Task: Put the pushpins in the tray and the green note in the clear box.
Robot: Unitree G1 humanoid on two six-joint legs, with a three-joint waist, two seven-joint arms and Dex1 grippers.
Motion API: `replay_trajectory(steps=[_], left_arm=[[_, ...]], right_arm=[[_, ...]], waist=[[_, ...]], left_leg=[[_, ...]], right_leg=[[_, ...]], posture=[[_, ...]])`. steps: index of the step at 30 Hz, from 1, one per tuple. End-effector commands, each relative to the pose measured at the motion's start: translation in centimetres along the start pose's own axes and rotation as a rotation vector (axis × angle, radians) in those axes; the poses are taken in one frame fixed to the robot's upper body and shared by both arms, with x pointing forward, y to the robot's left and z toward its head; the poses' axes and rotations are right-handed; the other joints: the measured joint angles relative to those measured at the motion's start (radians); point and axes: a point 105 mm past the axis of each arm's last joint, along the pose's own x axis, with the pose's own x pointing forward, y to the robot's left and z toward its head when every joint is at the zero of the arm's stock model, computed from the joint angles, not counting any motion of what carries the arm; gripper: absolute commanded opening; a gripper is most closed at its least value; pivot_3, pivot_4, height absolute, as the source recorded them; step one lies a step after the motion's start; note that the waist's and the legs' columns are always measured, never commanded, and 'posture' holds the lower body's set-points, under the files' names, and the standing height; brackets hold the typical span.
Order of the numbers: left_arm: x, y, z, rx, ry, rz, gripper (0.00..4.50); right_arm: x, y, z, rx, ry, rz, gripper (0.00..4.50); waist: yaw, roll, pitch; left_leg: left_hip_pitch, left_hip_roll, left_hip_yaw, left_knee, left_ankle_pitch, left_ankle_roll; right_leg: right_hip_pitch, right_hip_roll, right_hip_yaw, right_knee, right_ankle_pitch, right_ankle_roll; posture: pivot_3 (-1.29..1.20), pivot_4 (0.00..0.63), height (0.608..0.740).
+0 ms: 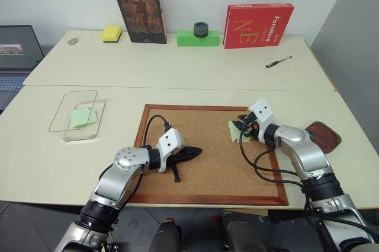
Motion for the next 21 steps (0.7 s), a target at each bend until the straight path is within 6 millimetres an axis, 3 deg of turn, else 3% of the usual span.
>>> replay_trajectory(steps=[1, 2, 21], left_arm=[[-0.2, -0.3, -1.4, -0.025, 0.054, -0.013, 0.00], [-0.3, -0.3, -1.5, -0.024, 0.058, -0.012, 0.00], [-0.6, -0.7, -2.6, -0.034, 0.115, -0.034, 0.00]], right_arm=[[-0.6, -0.3, 1.6, -0.048, -0.060, -0.012, 0.22], [-0.6, -0.3, 1.8, -0.052, -0.066, -0.010, 0.07], [-1.3, 0.0, 4.0, -0.041, -0.156, -0.026, 0.07]], waist=[[0.000, 0.000, 0.000], [0.000, 0.000, 0.000], [-0.011, 0.000, 0.000]], left_leg=[[0.000, 0.000, 0.000, 0.000, 0.000, 0.000], [0.000, 0.000, 0.000, 0.000, 0.000, 0.000], [0.001, 0.000, 0.000, 0.000, 0.000, 0.000]], right_leg=[[0.000, 0.000, 0.000, 0.000, 0.000, 0.000], [0.000, 0.000, 0.000, 0.000, 0.000, 0.000], [0.000, 0.000, 0.000, 0.001, 0.000, 0.000]], posture=[[0.00, 0.150, 0.740], [0.00, 0.150, 0.740], [0.00, 0.150, 0.740]])
